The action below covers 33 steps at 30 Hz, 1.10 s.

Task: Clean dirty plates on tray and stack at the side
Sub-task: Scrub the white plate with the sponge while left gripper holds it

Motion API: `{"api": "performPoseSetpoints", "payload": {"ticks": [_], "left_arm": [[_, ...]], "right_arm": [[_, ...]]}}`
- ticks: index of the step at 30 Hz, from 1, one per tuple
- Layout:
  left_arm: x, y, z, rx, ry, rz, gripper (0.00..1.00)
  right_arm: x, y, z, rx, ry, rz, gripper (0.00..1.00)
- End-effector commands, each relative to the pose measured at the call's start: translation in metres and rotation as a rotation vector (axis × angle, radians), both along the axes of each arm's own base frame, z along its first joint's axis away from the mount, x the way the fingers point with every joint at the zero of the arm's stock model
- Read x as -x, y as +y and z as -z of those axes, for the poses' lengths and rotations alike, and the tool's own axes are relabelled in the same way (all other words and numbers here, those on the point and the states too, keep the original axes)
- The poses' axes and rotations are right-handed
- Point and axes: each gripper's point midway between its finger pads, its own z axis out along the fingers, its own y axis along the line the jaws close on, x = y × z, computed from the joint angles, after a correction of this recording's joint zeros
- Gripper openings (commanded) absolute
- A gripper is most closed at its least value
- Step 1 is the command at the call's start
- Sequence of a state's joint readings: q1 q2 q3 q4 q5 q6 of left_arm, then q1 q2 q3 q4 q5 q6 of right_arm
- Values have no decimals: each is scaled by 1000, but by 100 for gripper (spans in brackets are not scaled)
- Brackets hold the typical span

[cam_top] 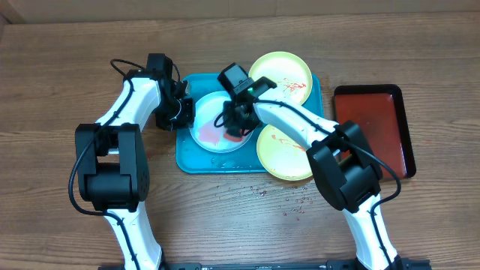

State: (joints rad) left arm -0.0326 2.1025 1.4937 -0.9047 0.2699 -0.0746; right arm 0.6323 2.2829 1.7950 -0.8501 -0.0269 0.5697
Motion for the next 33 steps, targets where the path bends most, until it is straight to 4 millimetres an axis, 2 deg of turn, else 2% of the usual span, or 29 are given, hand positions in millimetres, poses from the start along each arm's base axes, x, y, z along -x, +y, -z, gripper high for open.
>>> {"api": "performPoseSetpoints", "payload": {"ticks": [1,6,8,17,22,26,29,31,33], "left_arm": [[5,3,9,-13,18,39,4],[6,3,9,-13,20,41,4],[6,3,9,-12,20,41,4],[6,1,8,-2,21,41,4],[5,-5,6,40,13,47,4],[3,-6,6,43,6,49,4],[3,-6,6,43,5,48,4],[3,-5,6,42,5,46,4],[2,-3,6,36,4,44,4]], "right_arm": [[-32,-43,9,227,-136,29,4],[-44,-35,4,206,-198,-2,4],[-44,-23,4,149,-193,-18,4],[-12,64,-4,-264,-66,-161,4],[15,81,-6,-339,17,-255,4],[44,73,-1,-336,142,-318,4],[61,51,2,-273,218,-390,4],[59,31,4,-199,236,-373,4],[48,5,5,-89,226,-326,4]]}}
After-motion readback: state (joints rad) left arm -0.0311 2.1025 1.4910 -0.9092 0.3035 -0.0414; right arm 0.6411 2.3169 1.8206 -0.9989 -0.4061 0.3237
